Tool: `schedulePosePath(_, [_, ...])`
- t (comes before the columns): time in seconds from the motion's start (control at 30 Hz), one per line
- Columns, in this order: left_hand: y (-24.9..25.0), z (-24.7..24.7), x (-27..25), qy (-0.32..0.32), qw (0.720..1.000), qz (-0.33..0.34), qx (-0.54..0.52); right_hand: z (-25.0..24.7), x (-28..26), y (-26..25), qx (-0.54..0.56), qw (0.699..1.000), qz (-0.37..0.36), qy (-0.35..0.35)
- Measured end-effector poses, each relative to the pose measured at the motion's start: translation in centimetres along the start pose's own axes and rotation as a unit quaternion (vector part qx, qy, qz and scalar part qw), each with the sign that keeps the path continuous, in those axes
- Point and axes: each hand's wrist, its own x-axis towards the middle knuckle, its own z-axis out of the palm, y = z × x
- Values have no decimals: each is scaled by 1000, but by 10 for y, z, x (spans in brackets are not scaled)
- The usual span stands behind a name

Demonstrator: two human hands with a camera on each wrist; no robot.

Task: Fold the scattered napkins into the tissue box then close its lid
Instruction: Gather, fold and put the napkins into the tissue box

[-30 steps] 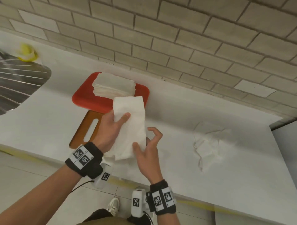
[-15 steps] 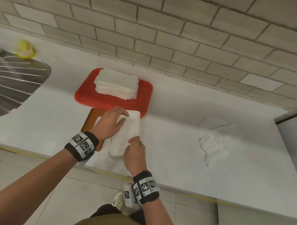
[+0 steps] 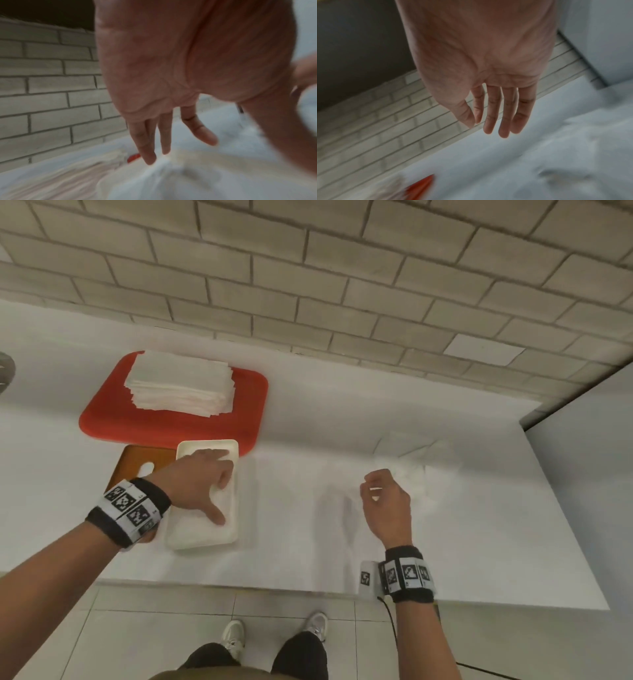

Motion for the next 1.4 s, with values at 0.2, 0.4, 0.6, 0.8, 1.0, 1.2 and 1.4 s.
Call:
schedulePosePath(0.2, [110, -14, 27, 297, 934, 76, -184, -90, 108, 124, -93, 994, 57, 10])
schedulePosePath(0.4, [252, 32, 144, 179, 947, 29, -264, -103, 166, 208, -181, 948, 42, -260])
schedulePosePath(0.6, [328, 86, 223, 113, 953, -55, -276, -110, 146, 219, -45, 978, -30, -201])
schedulePosePath(0.8, [318, 75, 216, 219, 896, -20, -386, -155, 123, 221, 40, 984, -76, -158])
schedulePosePath(1.0, [319, 29, 204, 267, 779, 26, -567, -212, 123, 169, 117, 973, -147, -136])
schedulePosePath(1.2, [330, -20, 195, 231, 704, 112, -662, -203, 154, 132, 308, 931, -83, -178])
schedulePosePath(1.4, [335, -36, 191, 269, 742, 191, -583, -142, 165, 112, 459, 848, -37, -263])
